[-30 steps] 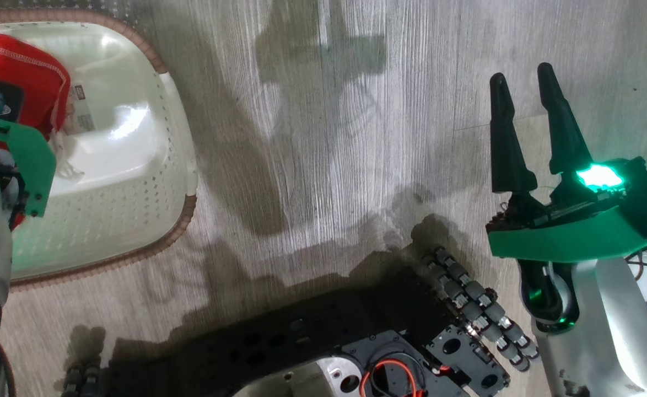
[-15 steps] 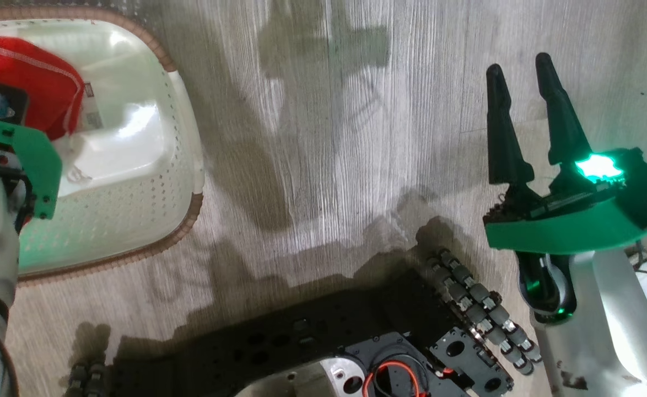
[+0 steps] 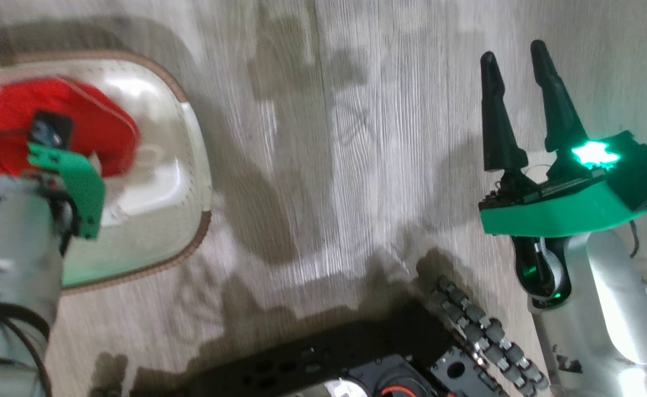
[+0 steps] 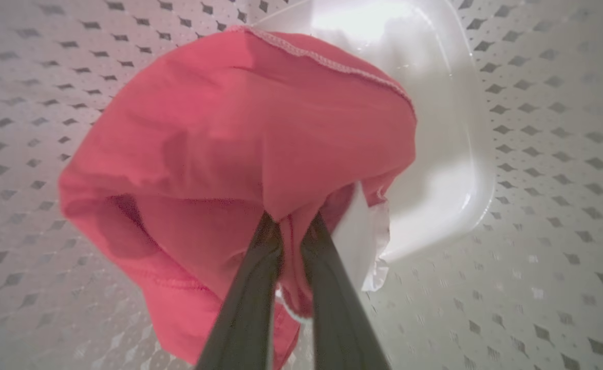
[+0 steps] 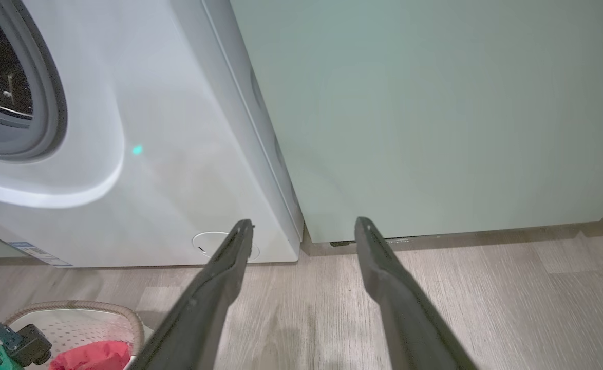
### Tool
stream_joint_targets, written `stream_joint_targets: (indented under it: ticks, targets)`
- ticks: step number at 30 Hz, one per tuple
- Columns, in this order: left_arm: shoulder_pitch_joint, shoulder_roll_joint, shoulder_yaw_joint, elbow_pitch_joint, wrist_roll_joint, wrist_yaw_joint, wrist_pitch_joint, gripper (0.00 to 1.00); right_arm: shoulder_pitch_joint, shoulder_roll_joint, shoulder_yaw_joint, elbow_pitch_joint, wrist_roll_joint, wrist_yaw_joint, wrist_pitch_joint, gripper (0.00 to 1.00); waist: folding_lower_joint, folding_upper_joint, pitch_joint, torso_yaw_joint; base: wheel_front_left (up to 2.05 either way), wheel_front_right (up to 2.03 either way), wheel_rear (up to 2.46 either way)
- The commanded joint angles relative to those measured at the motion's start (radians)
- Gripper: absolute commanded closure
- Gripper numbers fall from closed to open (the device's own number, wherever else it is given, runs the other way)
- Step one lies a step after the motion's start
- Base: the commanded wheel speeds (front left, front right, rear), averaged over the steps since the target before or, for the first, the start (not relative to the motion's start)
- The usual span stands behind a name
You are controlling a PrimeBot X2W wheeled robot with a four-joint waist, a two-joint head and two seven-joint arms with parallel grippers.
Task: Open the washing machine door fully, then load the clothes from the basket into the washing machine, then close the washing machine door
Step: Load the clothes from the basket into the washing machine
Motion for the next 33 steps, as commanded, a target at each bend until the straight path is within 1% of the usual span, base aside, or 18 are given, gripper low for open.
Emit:
stream_joint_targets:
  ticks: [1,10,14,18,21,24,30,33]
  targets:
    - [0.052,0.032,0.009,-0.003,-0.005,-0.001,-0.015,1.00,0.043,-0.003,0.016,-0.019,-0.006,0.000,-0.006,0.00,0.0000,-0.0001,-0.071,0.018,0.00,0.00,0.00]
    - [0.130,-0.020,0.002,-0.003,-0.031,0.002,-0.170,1.00,0.059,-0.003,0.024,0.023,-0.031,0.000,-0.006,0.00,0.0000,-0.0001,-0.261,0.056,0.00,0.00,0.00]
    - [0.165,-0.041,0.011,-0.012,-0.052,0.018,-0.225,1.00,0.080,-0.003,0.020,0.038,-0.038,0.000,-0.006,0.00,0.0000,-0.0001,-0.349,0.071,0.00,0.00,0.00]
    - [0.209,-0.057,0.020,-0.059,-0.070,0.037,-0.244,1.00,0.106,-0.003,0.016,0.056,-0.044,0.000,-0.006,0.00,0.0000,-0.0001,-0.431,0.089,0.00,0.00,0.00]
    - [0.252,-0.070,0.030,-0.165,-0.083,0.052,-0.245,1.00,0.126,-0.003,0.012,0.069,-0.051,0.000,-0.006,0.00,0.0000,-0.0001,-0.487,0.108,0.00,0.00,0.00]
    - [0.309,-0.078,0.050,-0.302,-0.097,0.069,-0.245,1.00,0.141,-0.003,0.008,0.080,-0.057,0.000,-0.006,0.00,0.0000,-0.0001,-0.537,0.124,0.00,0.00,0.00]
    - [0.432,-0.084,0.095,-0.570,-0.110,0.074,-0.245,1.00,0.166,-0.003,0.003,0.099,-0.056,0.000,-0.006,0.00,0.0000,-0.0001,-0.625,0.149,0.00,0.00,0.00]
    - [0.495,-0.097,0.122,-0.684,-0.120,0.064,-0.245,1.00,0.181,-0.003,0.001,0.109,-0.056,0.000,-0.006,0.00,0.0000,-0.0001,-0.673,0.158,0.00,0.00,0.00]
